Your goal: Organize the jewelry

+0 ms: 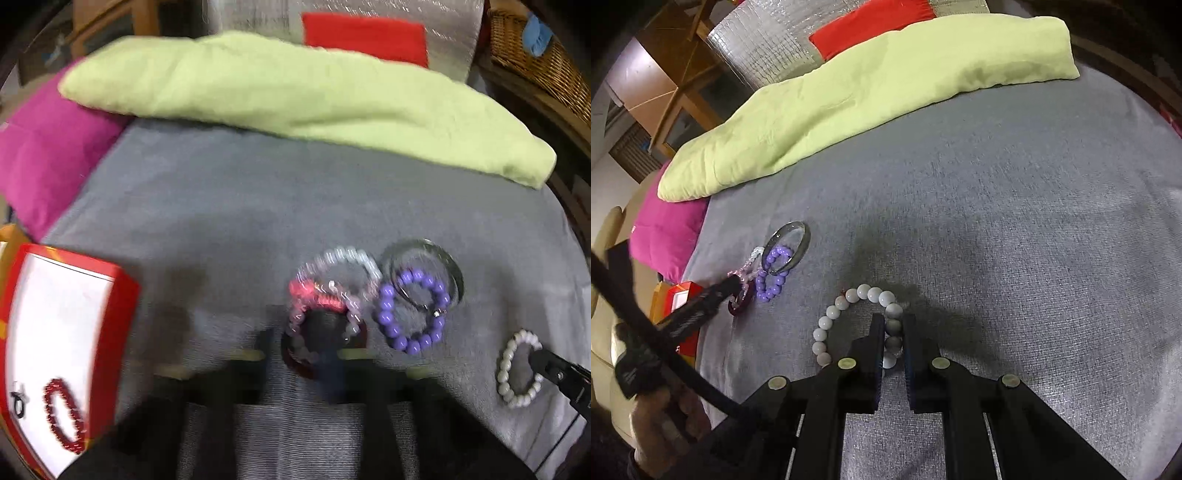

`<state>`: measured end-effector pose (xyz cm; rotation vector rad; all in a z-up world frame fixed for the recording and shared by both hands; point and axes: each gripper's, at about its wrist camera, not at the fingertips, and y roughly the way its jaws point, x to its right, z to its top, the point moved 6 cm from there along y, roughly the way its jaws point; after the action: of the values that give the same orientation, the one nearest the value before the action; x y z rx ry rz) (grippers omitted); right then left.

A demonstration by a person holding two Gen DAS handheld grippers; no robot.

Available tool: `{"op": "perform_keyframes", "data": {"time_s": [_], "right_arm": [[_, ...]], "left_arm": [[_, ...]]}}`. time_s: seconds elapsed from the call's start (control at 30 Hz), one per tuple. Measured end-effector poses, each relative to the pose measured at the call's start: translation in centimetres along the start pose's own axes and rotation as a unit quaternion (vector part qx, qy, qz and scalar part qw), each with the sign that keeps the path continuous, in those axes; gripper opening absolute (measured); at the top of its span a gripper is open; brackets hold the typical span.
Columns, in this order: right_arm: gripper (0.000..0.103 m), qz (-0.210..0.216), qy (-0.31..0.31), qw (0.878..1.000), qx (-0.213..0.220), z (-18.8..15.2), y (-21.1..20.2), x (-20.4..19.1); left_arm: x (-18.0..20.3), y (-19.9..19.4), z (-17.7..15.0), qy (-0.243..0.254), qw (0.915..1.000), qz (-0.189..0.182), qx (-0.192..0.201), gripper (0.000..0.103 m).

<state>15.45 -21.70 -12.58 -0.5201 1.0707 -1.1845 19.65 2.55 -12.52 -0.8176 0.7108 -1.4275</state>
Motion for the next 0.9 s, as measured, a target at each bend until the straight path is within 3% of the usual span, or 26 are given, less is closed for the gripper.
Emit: {"op": "perform_keyframes", "data": {"time_s": [0.2, 0.43, 0.67, 0.9], "right_arm": [[0.01, -0.002, 0.0, 1.0, 0.003, 0.0, 0.1, -0.1], [0.01, -0.003, -0.002, 1.0, 0.006, 0.1, 0.2, -0.2], [0.01, 0.006, -0.008, 1.0, 0.022, 0.1, -0.7, -0.6], [0.01, 0.025, -0.024, 0.998, 0.055, 0.5, -2.5, -2.0]], "left_arm": [[0.5, -4.9, -0.7, -0.011, 0.995, -0.062, 0.078, 0.008], [1.8, -8.5, -2.7, -0.016, 0.9847, -0.134, 0.11, 0.008], [4.1, -7.7, -5.2, 0.02, 0.9867, -0.123, 0.104, 0.008], [3.4, -7.0, -5.5, 0.02, 0.9913, -0.083, 0.1, 0.008]]}}
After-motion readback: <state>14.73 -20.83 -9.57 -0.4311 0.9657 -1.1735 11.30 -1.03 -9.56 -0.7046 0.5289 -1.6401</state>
